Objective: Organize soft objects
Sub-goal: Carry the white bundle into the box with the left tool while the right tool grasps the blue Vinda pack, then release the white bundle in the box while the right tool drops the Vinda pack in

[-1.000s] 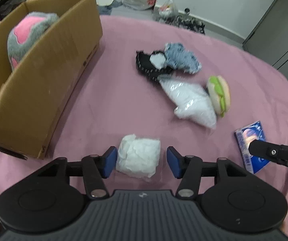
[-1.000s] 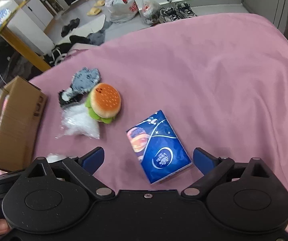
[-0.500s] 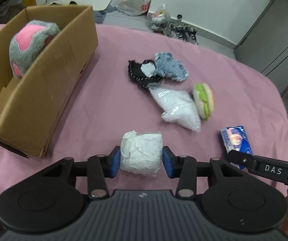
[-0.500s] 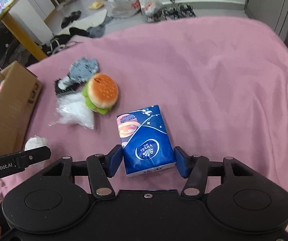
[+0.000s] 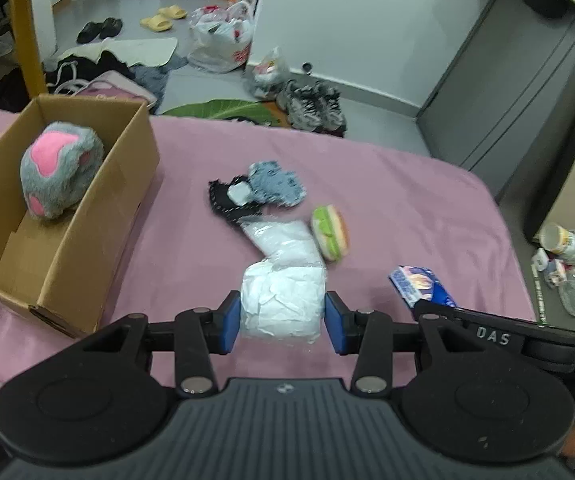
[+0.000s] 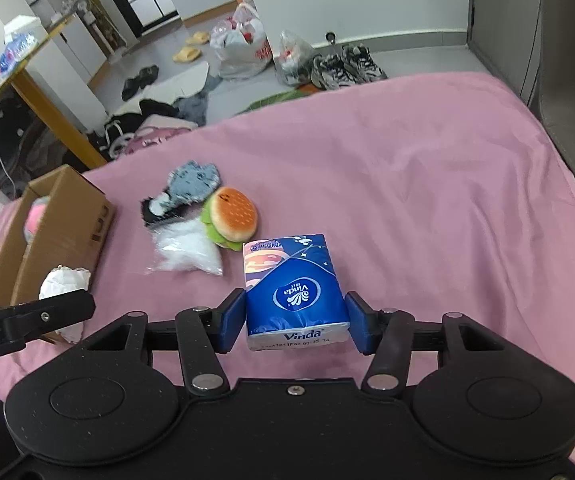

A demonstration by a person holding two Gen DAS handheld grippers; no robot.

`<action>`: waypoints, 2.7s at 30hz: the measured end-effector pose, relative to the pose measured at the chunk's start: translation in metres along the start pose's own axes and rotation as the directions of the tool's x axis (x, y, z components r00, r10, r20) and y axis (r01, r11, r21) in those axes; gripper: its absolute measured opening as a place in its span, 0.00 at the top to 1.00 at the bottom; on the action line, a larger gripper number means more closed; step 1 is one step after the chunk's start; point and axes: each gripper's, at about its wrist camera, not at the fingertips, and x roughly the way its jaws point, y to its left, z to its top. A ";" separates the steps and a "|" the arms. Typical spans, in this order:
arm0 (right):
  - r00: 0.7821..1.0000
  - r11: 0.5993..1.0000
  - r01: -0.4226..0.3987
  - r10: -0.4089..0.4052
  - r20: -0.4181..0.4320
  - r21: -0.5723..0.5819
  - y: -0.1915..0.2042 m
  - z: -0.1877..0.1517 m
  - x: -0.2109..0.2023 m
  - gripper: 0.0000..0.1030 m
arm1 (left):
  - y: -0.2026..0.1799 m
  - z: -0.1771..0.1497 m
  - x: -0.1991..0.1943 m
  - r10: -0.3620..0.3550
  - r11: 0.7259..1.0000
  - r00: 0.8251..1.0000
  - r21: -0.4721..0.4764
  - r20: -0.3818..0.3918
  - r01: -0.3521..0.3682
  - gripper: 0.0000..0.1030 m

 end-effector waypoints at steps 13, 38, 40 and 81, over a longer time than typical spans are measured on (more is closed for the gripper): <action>0.994 0.999 0.034 -0.034 0.102 0.002 0.029 0.001 -0.038 0.50 | 0.016 0.005 -0.034 -0.060 0.998 0.997 0.015 0.045 0.059 0.58; 0.979 0.996 0.064 -0.049 0.199 -0.068 0.139 0.013 -0.049 0.50 | 0.103 0.037 -0.063 -0.074 0.997 0.991 0.005 0.113 0.074 0.58; 0.978 0.996 0.056 -0.039 0.207 -0.075 0.149 0.015 -0.049 0.50 | 0.115 0.041 -0.065 -0.063 0.998 0.991 -0.001 0.116 0.064 0.58; 0.972 0.975 -0.170 0.190 0.138 -0.145 0.255 0.038 0.011 0.38 | 0.211 0.071 -0.049 0.118 0.985 0.992 -0.134 0.044 -0.112 0.36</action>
